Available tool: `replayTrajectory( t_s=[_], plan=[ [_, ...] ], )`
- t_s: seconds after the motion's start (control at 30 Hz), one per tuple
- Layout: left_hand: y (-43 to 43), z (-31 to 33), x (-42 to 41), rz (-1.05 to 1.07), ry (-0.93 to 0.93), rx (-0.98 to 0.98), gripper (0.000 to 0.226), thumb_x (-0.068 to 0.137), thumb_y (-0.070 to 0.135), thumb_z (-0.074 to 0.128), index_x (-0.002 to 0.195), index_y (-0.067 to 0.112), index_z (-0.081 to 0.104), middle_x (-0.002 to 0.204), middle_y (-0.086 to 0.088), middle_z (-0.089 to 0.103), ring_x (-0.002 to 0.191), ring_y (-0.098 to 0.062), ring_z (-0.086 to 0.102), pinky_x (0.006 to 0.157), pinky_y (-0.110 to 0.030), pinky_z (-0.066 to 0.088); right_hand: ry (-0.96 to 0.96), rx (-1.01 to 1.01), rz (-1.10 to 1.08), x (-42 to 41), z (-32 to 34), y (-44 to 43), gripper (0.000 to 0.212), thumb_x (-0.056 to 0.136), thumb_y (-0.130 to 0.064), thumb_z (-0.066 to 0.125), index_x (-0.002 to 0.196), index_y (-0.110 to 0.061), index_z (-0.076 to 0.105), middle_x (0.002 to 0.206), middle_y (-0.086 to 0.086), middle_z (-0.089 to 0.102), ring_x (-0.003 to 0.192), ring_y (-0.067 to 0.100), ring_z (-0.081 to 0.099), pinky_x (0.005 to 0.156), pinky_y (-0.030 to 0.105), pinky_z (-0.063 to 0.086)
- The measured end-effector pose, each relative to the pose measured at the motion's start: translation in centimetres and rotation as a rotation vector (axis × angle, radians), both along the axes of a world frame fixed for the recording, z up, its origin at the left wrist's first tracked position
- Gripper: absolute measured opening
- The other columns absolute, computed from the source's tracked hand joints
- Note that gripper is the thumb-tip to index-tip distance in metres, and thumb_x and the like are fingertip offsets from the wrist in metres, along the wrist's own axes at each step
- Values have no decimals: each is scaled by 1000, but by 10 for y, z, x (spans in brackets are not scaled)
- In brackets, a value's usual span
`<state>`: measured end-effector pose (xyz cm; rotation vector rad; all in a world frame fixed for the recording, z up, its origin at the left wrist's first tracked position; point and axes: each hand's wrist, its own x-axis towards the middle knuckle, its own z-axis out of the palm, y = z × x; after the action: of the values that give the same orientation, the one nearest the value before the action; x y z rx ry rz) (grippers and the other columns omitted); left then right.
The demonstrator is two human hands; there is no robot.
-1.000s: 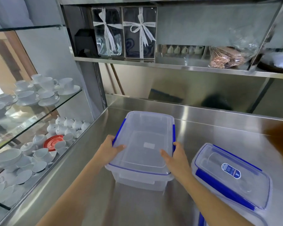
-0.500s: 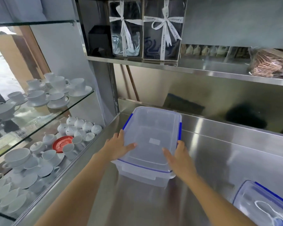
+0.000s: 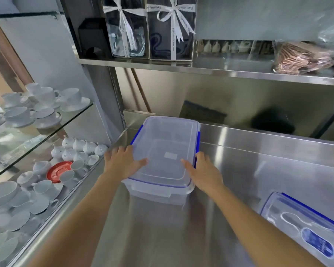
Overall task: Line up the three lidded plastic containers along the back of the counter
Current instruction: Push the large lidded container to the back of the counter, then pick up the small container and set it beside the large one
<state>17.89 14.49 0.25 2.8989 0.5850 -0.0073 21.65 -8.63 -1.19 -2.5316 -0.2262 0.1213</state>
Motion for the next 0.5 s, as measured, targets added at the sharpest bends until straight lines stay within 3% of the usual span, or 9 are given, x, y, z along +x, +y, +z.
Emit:
replayTrajectory(
  t_s=[0.07, 0.13, 0.23, 0.33, 0.43, 0.5],
  plan=[
    [-27, 10, -6, 28, -197, 53, 59, 82, 52, 53, 128, 14, 49, 136, -12, 50, 131, -31, 35, 111, -47, 16, -5, 21, 8, -1, 7, -15, 42, 90, -50, 46, 112, -14, 46, 118, 6, 57, 99, 27, 59, 72, 32, 42],
    [-70, 18, -16, 11, -378, -71, 50, 83, 41, 58, 124, 12, 55, 131, -11, 56, 126, -31, 41, 107, -41, 18, -32, 28, 5, -4, 13, -35, 36, 90, -46, 50, 108, -15, 50, 113, 5, 60, 96, 25, 58, 72, 32, 42],
    [-144, 19, -32, -137, -441, -203, 42, 85, 39, 57, 119, 14, 58, 126, -7, 60, 120, -28, 48, 99, -35, 22, -68, 11, -15, -9, 19, -70, 32, 89, -42, 53, 104, -13, 53, 103, 5, 61, 90, 24, 57, 71, 32, 42],
    [-206, 10, -45, -250, -235, -351, 50, 86, 51, 50, 125, 19, 51, 130, -2, 57, 123, -24, 48, 104, -37, 29, -57, -26, -55, -18, 19, -112, 36, 90, -42, 53, 110, -12, 53, 109, 7, 62, 90, 24, 56, 72, 31, 40],
    [-251, -3, -59, -306, 68, -477, 65, 84, 58, 46, 133, 15, 39, 139, -7, 50, 127, -29, 46, 104, -44, 36, -1, -59, -99, -32, 13, -160, 42, 90, -41, 53, 120, -13, 51, 121, 8, 60, 102, 25, 58, 83, 36, 47],
    [-274, -13, -68, -297, 227, -563, 74, 83, 59, 47, 137, 10, 31, 140, -10, 49, 125, -30, 48, 101, -43, 40, -4, -103, -137, -42, 6, -193, 37, 90, -39, 52, 116, -12, 52, 120, 9, 60, 103, 26, 57, 88, 41, 47]
  ],
)
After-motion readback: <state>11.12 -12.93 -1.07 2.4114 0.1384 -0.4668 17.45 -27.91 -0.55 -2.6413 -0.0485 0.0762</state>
